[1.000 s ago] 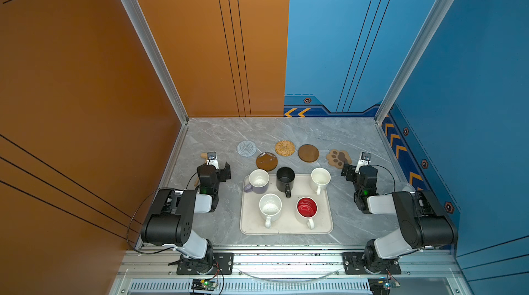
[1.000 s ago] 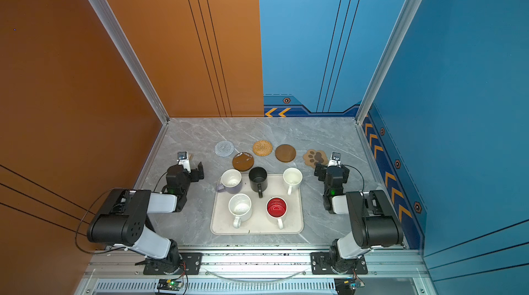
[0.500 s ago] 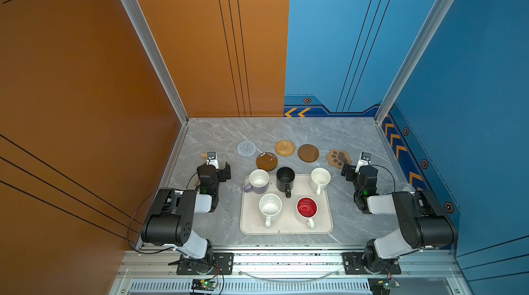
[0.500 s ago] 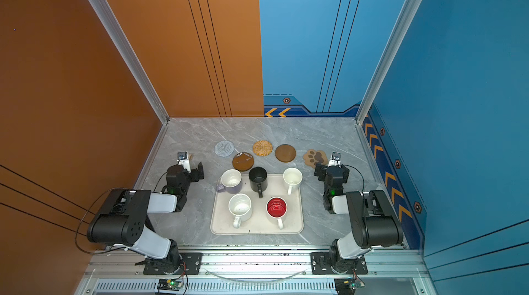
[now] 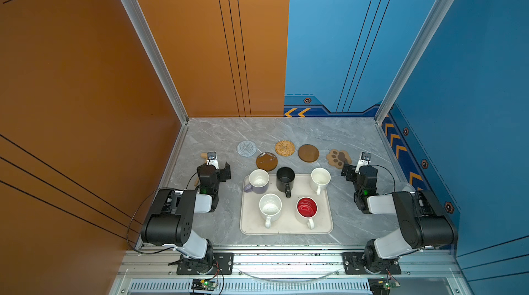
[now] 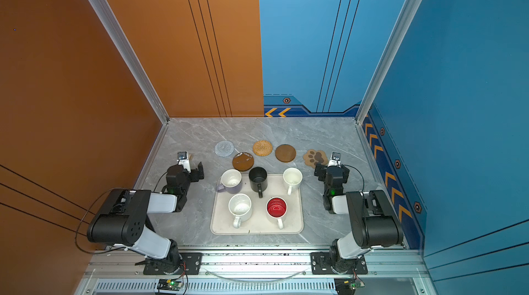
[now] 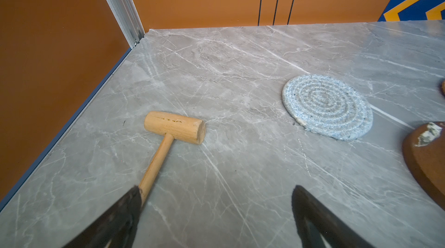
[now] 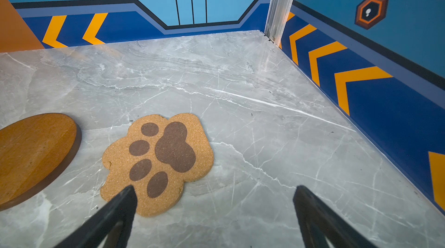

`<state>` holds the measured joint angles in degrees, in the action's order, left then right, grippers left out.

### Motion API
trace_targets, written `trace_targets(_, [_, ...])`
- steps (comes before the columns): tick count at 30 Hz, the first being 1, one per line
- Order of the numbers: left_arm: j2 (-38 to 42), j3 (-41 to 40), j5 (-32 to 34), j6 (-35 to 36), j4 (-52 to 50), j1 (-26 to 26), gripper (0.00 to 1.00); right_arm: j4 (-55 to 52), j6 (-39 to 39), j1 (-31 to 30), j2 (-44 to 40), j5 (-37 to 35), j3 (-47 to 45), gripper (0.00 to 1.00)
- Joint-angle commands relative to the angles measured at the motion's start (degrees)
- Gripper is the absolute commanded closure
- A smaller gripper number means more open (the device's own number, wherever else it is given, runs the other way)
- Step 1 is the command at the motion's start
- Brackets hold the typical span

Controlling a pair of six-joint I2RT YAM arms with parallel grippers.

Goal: Place cups on coasters
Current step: Rotate the coaster at the top-center of the table.

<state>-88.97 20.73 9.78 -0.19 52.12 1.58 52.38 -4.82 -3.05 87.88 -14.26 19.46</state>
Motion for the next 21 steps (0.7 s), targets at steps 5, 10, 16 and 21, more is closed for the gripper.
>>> trace_targets(5, [7.7,0.9,4.6,-0.3,-5.5,0.7,0.02,-0.2,0.4,-1.2,-0.9,-4.5,1.4,0.0])
trace_targets(10, [16.0,1.5,5.9,-1.7,-13.7,1.1,0.02,-6.1,0.9,-1.8,-6.2,-5.8,2.3,0.0])
trace_targets(16, [24.4,7.7,1.3,-4.7,-29.3,1.5,0.02,-19.6,-0.3,-2.4,-15.1,-6.0,6.2,0.0])
trace_targets(21, [26.1,15.9,-7.9,-9.7,-42.8,1.5,0.02,-38.4,-3.0,-3.2,-21.6,-1.8,13.5,0.0])
